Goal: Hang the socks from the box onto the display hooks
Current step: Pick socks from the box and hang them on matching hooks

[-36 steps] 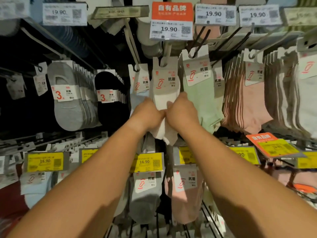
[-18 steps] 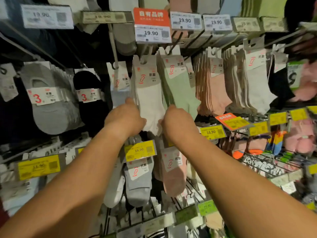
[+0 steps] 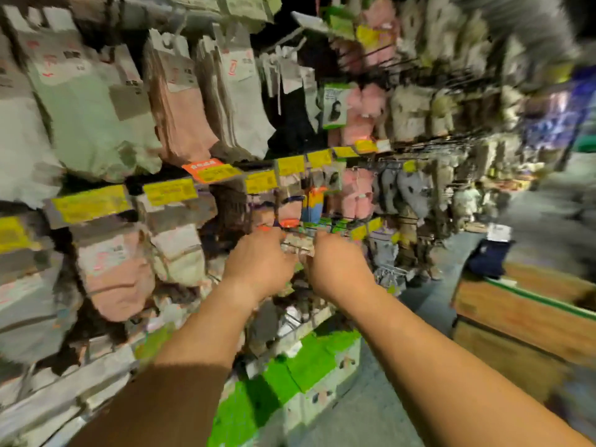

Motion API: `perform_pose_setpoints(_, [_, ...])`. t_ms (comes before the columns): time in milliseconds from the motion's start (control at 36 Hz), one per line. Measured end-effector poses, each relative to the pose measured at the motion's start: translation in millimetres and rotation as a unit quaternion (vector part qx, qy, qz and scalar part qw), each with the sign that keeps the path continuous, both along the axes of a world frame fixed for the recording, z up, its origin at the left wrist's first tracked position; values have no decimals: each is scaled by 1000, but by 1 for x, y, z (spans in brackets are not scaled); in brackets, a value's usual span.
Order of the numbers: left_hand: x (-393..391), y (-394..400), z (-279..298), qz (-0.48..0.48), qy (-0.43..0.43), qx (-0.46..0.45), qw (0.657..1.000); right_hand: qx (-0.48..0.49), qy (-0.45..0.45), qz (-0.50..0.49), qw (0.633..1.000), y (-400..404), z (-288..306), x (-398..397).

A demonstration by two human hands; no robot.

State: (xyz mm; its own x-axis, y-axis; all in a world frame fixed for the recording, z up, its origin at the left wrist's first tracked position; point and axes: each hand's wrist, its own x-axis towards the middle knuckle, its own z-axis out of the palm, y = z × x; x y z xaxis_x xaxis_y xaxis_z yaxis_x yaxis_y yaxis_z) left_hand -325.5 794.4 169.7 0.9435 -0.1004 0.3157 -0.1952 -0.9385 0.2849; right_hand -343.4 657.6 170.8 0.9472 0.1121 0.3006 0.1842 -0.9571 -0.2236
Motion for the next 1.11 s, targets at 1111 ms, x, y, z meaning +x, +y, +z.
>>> perform_pose_setpoints(1111, [223,-630,-176,-347,243,58,904,136,147,-433,879,-594,-177,134])
